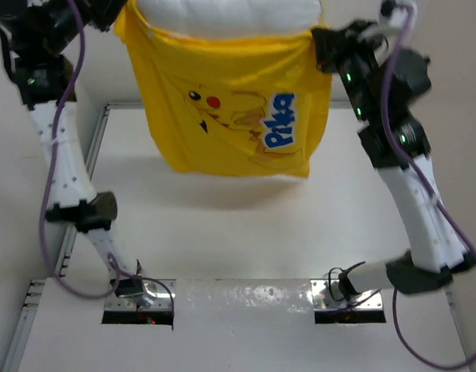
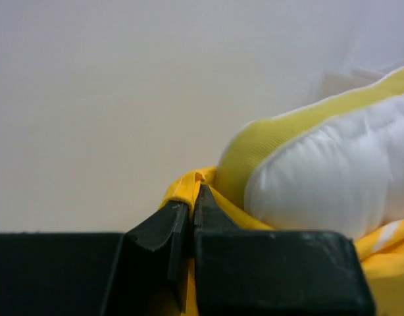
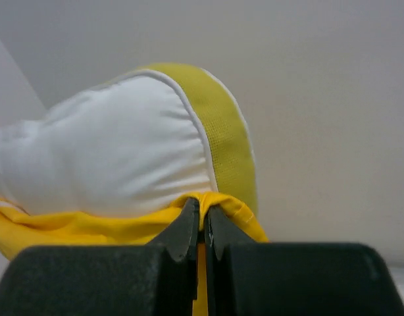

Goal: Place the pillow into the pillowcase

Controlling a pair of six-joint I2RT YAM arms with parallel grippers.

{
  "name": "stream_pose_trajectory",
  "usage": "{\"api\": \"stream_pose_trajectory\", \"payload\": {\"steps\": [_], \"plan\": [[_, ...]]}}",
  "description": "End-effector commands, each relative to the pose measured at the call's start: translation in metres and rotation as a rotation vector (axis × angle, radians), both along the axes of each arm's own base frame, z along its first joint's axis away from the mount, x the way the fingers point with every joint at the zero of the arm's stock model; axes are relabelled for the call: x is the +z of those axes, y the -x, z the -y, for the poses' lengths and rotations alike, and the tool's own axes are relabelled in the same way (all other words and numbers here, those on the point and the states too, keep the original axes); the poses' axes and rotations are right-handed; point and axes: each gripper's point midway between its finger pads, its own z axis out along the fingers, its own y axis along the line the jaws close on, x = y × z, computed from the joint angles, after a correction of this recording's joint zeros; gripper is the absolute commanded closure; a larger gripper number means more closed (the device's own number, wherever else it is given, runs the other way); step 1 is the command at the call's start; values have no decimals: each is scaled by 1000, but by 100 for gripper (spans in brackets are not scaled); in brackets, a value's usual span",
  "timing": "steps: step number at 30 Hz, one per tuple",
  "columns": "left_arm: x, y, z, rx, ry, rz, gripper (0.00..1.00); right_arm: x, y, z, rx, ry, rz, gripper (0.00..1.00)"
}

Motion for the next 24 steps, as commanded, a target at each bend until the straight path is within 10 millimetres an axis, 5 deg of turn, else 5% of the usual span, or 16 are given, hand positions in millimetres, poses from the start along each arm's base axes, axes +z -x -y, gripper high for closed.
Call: {"api": "stream_pose_trajectory", "payload": {"steps": [1, 3, 4, 6, 7, 8, 13, 15, 16, 17, 18, 19, 20, 21, 22, 24], "plan": [[77, -5, -60, 180, 86, 304, 100, 150, -3, 4, -39, -84, 351, 100], [139, 69, -72, 273, 155, 591, 100, 234, 83, 49, -84, -234, 661, 100], [158, 88, -63, 280, 99, 650, 100, 176, 26, 24, -88, -150, 495, 100], [156, 97, -50, 240, 40, 632, 100, 166, 66, 50, -121, -207, 564, 100], [109, 41, -61, 233, 29, 455, 100, 156, 82, 61, -136, -210, 533, 100], [96, 56, -41, 179, 2, 416, 100, 121, 55, 50, -134, -163, 418, 100], [-104, -57, -69, 229, 7, -221, 100, -48, -41, -34, 91, -66, -72, 100], [-152, -74, -83, 286, 26, -369, 100, -71, -58, -49, 125, -72, -137, 100], [-161, -90, -91, 310, 29, -405, 100, -41, -70, -51, 116, -85, -81, 100], [-62, -66, -87, 328, 17, -170, 100, -20, -74, -49, 99, -49, -56, 100], [-102, -96, -100, 336, 60, -283, 100, 17, -72, -48, 91, -42, 12, 100], [19, -53, -91, 310, 102, 85, 100, 68, -63, -42, 79, -62, 125, 100], [73, -10, -103, 338, 100, 278, 100, 164, -18, -13, 35, -182, 409, 100], [67, -18, -126, 383, 134, 295, 100, 199, 17, 12, -21, -212, 541, 100], [170, 112, -104, 492, 91, 751, 100, 222, 55, 35, -58, -247, 637, 100], [225, 206, -78, 565, 13, 1028, 100, 230, 145, 77, -89, -300, 808, 100]]}}
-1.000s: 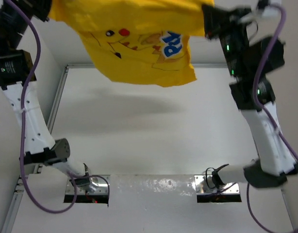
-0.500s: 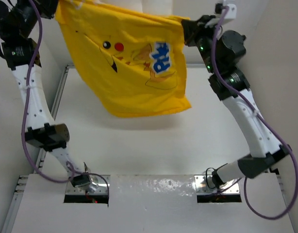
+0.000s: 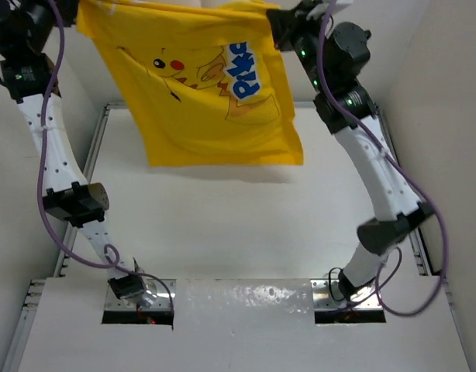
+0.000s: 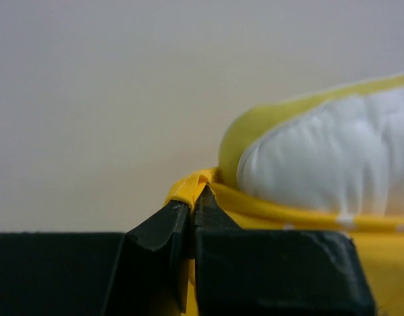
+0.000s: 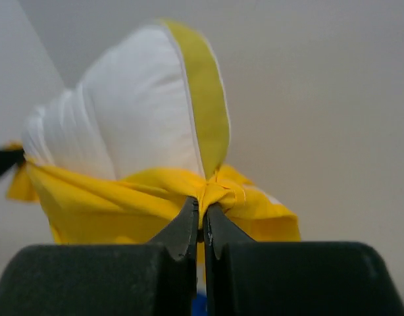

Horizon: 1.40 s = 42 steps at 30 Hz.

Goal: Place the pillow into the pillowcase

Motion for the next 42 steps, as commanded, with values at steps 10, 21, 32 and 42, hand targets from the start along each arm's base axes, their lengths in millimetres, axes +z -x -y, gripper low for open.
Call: {"api": "stream_pose_trajectory", "payload": {"steps": [10, 21, 32, 42], "plan": [[-72, 67, 71, -223, -79, -263, 100, -88, 87, 57, -39, 37, -219, 100], [10, 50, 39, -110, -96, -79, 100, 98, 100, 72, -55, -68, 124, 100], [181, 209, 79, -255, -164, 558, 100, 134, 176, 119, -125, -189, 370, 100], [-13, 106, 51, -214, -108, -126, 100, -52, 64, 22, 136, -91, -161, 100]]}}
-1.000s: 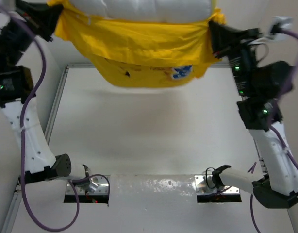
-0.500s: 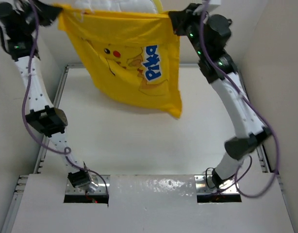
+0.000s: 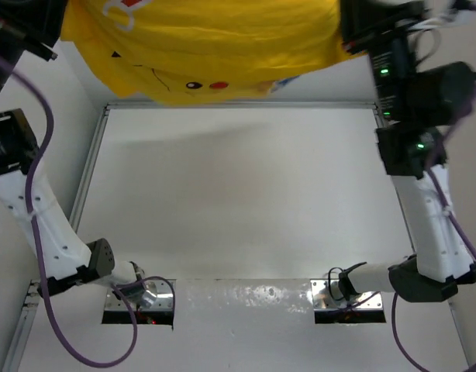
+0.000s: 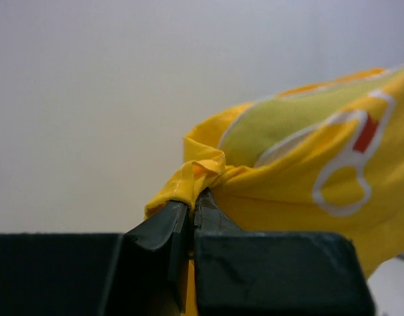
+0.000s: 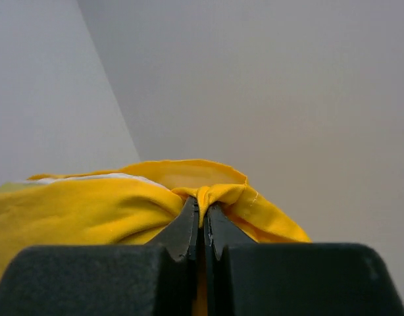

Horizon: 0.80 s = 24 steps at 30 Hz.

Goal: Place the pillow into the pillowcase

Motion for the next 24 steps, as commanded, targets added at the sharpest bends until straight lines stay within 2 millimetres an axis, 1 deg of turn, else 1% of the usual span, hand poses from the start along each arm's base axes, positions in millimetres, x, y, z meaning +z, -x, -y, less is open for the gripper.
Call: {"api": "stream_pose_trajectory", "payload": {"steps": [1, 2, 3, 4, 5, 6, 7, 8, 9, 10, 11, 12, 13, 14, 15, 16, 17, 18, 19, 20, 21, 22, 23, 24], "plan": [[-208, -159, -81, 125, 133, -721, 100, -171, -94, -54, 95, 108, -457, 100], [-226, -165, -92, 182, 143, -765, 100, -218, -102, -59, 97, 130, -553, 100], [-237, -168, -97, 204, 139, -793, 100, -224, -101, -58, 102, 120, -552, 100], [-240, -171, -101, 220, 135, -799, 100, -224, -98, -55, 94, 107, -548, 100], [-209, -166, -101, 243, 124, -721, 100, -211, -99, -53, 76, 122, -519, 100], [-192, -165, -101, 251, 124, -676, 100, -197, -100, -50, 55, 123, -496, 100], [-169, -168, -102, 244, 155, -611, 100, -181, -102, -48, 36, 131, -471, 100], [-144, -164, -102, 247, 171, -539, 100, -124, -89, -41, 24, 105, -363, 100], [-117, -154, -97, 240, 177, -455, 100, -109, -88, -38, -1, 135, -343, 100], [-82, -143, -93, 219, 212, -334, 100, -104, -103, -42, -19, 147, -339, 100], [-66, -138, -91, 201, 226, -277, 100, -49, -82, -29, -39, 103, -223, 100], [-46, -126, -85, 177, 229, -209, 100, -28, -78, -22, -73, 100, -165, 100], [-30, -126, -82, 132, 259, -156, 100, -19, -86, -21, -100, 87, -132, 100], [-20, -124, -84, 128, 280, -116, 100, 8, -73, -4, -148, 30, -65, 100], [-10, -122, -84, 116, 291, -69, 100, 31, -62, 8, -190, -16, 31, 100], [1, -118, -83, 117, 296, -7, 100, 40, -57, 20, -227, -54, 74, 100], [14, -115, -92, 156, 343, 52, 100, 52, -49, 33, -263, -109, 147, 100], [21, -116, -99, 176, 360, 96, 100, 59, -46, 39, -270, -126, 184, 100], [29, -112, -104, 201, 382, 137, 100, 64, -45, 47, -284, -136, 221, 100], [46, -97, -109, 235, 406, 211, 100, 75, -38, 46, -269, -132, 280, 100], [48, -94, -110, 271, 376, 237, 100, 77, -35, 45, -261, -124, 289, 100], [47, -91, -102, 264, 326, 228, 100, 74, -37, 39, -239, -100, 277, 100], [38, -96, -97, 258, 282, 187, 100, 71, -24, 31, -182, -59, 259, 100], [20, -95, -78, 214, 176, 101, 100, 30, -54, 13, -136, -1, 142, 100]]}}
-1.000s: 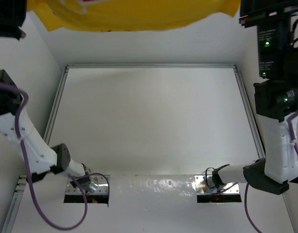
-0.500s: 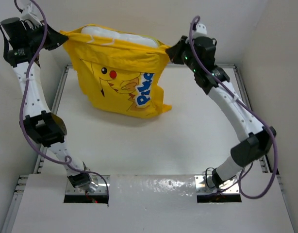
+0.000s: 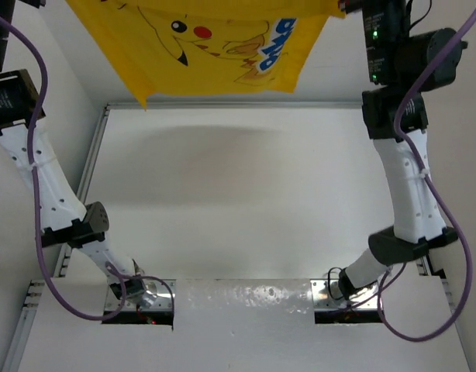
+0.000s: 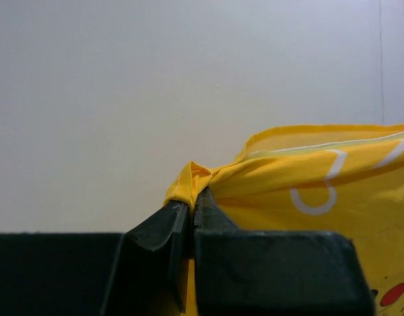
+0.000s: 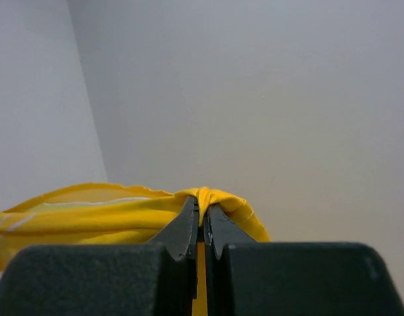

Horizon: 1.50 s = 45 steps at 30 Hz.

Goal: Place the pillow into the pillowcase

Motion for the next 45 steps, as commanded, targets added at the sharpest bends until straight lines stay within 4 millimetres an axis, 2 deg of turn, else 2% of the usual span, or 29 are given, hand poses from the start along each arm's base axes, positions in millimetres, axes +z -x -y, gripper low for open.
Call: {"api": "stream_pose_trajectory", "payload": {"steps": [1, 2, 3, 4, 5, 6, 7, 8, 9, 10, 11, 13, 17, 23, 27, 28, 29, 32, 35, 36, 37, 38, 39, 40, 41, 42, 43, 44, 45], "plan": [[-43, -37, -26, 80, -40, -146, 100, -18, 26, 13, 29, 8, -25, 100], [-63, -32, -14, 37, -78, -230, 100, -41, 29, 0, 90, 58, -61, 100], [-108, -38, 2, -62, -181, -373, 100, -115, -2, -22, 129, 126, -223, 100], [-143, -45, 5, -114, -217, -480, 100, -147, 0, -31, 159, 167, -281, 100], [-211, -51, 4, -155, -288, -672, 93, -168, 26, -38, 203, 220, -318, 100], [-248, -42, 5, -207, -360, -754, 71, -249, 13, -51, 232, 290, -484, 100], [-307, -22, 3, -216, -495, -877, 52, -286, 34, -59, 270, 358, -551, 100], [-330, -11, -1, -198, -575, -923, 31, -326, 44, -68, 308, 420, -628, 90], [-346, -7, -18, -90, -603, -1007, 16, -398, 53, -73, 341, 496, -769, 68], [-374, -1, -28, -57, -611, -1095, 1, -444, 70, -74, 375, 581, -877, 39], [-377, 10, -53, 96, -688, -1125, 0, -482, 90, -70, 403, 623, -955, 7], [-374, 15, -75, 209, -738, -1139, 0, -514, 98, -47, 310, 603, -1072, 1], [-373, 11, -78, 223, -799, -1117, 0, -525, 94, -7, 96, 575, -1121, 1], [-469, -21, -54, 73, -736, -1347, 0, -610, 109, -50, 349, 577, -1413, 1], [-547, -26, -48, 7, -645, -1497, 0, -622, 83, -99, 486, 464, -1415, 3], [-551, -32, -49, 24, -618, -1492, 0, -642, 82, -115, 504, 513, -1460, 4], [-556, -31, -50, 30, -603, -1506, 0, -626, 67, -135, 520, 525, -1413, 5], [-565, -29, -48, 31, -564, -1530, 0, -645, 49, -190, 666, 539, -1451, 13], [-567, -25, -47, 28, -564, -1538, 0, -656, 5, -241, 765, 471, -1477, 52], [-564, -26, -48, 36, -567, -1533, 0, -672, -5, -242, 725, 506, -1563, 89], [-562, -25, -49, 39, -568, -1536, 0, -600, -66, -269, 693, 513, -1377, 100], [-558, -26, -48, 39, -571, -1528, 0, -633, -98, -277, 641, 535, -1431, 100], [-547, -30, -48, 42, -581, -1500, 0, -631, -124, -274, 568, 513, -1467, 100], [-542, -30, -43, 25, -591, -1496, 0, -599, -171, -269, 523, 409, -1394, 100], [-533, -33, -39, 10, -593, -1471, 0, -521, -209, -268, 520, 265, -1222, 100], [-513, -39, -36, 12, -608, -1417, 0, -489, -234, -262, 558, 55, -1152, 84], [-506, -39, -27, -15, -625, -1400, 0, -461, -255, -229, 551, -51, -1091, 56], [-495, -41, -19, -43, -628, -1361, 0, -504, -256, -212, 534, -98, -1167, 31], [-482, -44, -13, -56, -642, -1324, 0, -415, -240, -190, 545, -116, -952, 11]]}}
